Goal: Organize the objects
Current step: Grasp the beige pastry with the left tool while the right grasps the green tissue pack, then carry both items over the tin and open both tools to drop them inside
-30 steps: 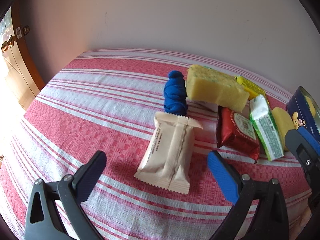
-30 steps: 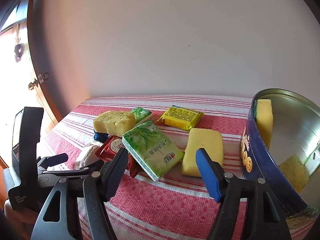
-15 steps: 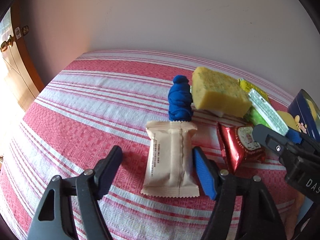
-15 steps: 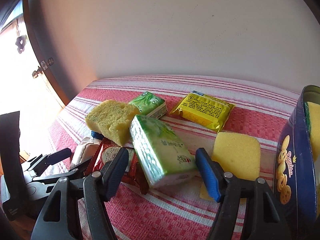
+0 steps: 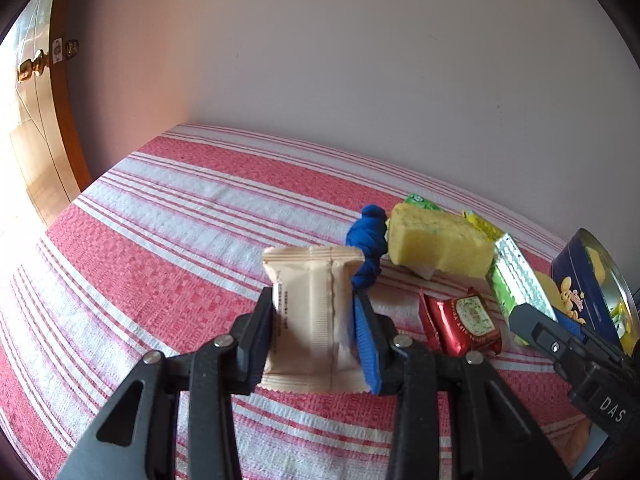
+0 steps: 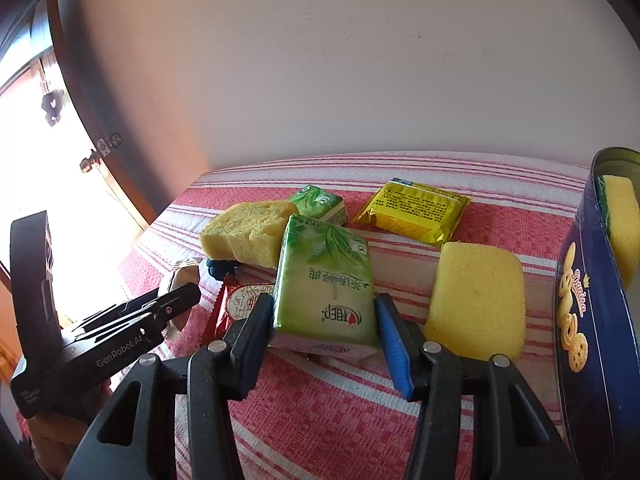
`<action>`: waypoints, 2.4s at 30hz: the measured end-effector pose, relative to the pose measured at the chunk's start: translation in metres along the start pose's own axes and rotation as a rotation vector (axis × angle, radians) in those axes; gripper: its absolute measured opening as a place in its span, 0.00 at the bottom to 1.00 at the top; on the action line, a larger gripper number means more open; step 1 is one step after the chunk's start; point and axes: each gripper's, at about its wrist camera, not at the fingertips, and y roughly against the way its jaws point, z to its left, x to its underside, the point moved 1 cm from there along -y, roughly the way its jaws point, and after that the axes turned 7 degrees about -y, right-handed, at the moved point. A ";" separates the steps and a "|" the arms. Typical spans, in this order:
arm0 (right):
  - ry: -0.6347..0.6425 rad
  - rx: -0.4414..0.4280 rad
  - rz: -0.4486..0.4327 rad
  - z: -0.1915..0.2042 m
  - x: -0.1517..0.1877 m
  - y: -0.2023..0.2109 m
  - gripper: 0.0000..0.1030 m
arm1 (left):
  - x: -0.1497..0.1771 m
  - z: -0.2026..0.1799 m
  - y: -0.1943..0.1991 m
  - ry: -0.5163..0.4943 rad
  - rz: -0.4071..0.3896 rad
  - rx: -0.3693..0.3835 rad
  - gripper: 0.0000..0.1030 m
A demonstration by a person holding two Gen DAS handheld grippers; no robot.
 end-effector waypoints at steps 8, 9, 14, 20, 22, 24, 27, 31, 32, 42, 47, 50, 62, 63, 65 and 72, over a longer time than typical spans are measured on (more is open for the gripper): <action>0.070 0.060 -0.183 0.011 0.010 0.048 0.52 | -0.005 0.004 0.027 0.028 -0.171 -0.018 0.36; 0.084 0.077 -0.208 0.012 0.011 0.052 0.52 | -0.006 0.002 0.030 0.017 -0.193 -0.033 0.36; 0.093 0.108 -0.282 0.009 0.011 0.072 0.53 | -0.005 -0.008 0.039 -0.028 -0.256 -0.077 0.36; 0.096 0.132 -0.318 0.000 0.016 0.088 0.52 | 0.000 -0.019 0.049 -0.069 -0.279 -0.119 0.36; 0.106 0.140 -0.333 -0.001 0.018 0.094 0.52 | 0.002 -0.022 0.052 -0.075 -0.284 -0.128 0.36; 0.112 0.149 -0.342 -0.004 0.020 0.099 0.52 | 0.004 -0.026 0.054 -0.080 -0.290 -0.140 0.36; 0.120 0.176 -0.356 -0.011 0.022 0.105 0.52 | 0.006 -0.030 0.054 -0.084 -0.280 -0.144 0.36; 0.116 0.195 -0.377 -0.023 0.023 0.116 0.52 | 0.008 -0.044 0.058 -0.103 -0.272 -0.138 0.36; 0.112 0.201 -0.384 -0.023 0.021 0.117 0.52 | 0.008 -0.047 0.059 -0.111 -0.275 -0.137 0.36; 0.060 0.245 -0.452 -0.062 0.018 0.151 0.52 | 0.011 -0.094 0.071 -0.178 -0.293 -0.089 0.36; 0.045 0.279 -0.477 -0.077 0.015 0.161 0.53 | 0.008 -0.126 0.076 -0.211 -0.309 -0.055 0.36; 0.040 0.300 -0.490 -0.083 0.010 0.162 0.53 | 0.005 -0.142 0.080 -0.228 -0.320 -0.036 0.36; 0.036 0.380 -0.538 -0.106 0.005 0.182 0.53 | 0.002 -0.199 0.084 -0.291 -0.341 0.022 0.36; 0.034 0.385 -0.540 -0.109 0.004 0.182 0.53 | 0.002 -0.204 0.083 -0.297 -0.341 0.026 0.36; 0.027 0.394 -0.541 -0.114 0.003 0.181 0.53 | 0.003 -0.213 0.084 -0.309 -0.340 0.033 0.36; 0.030 0.452 -0.543 -0.129 0.003 0.186 0.53 | 0.004 -0.245 0.082 -0.340 -0.338 0.070 0.36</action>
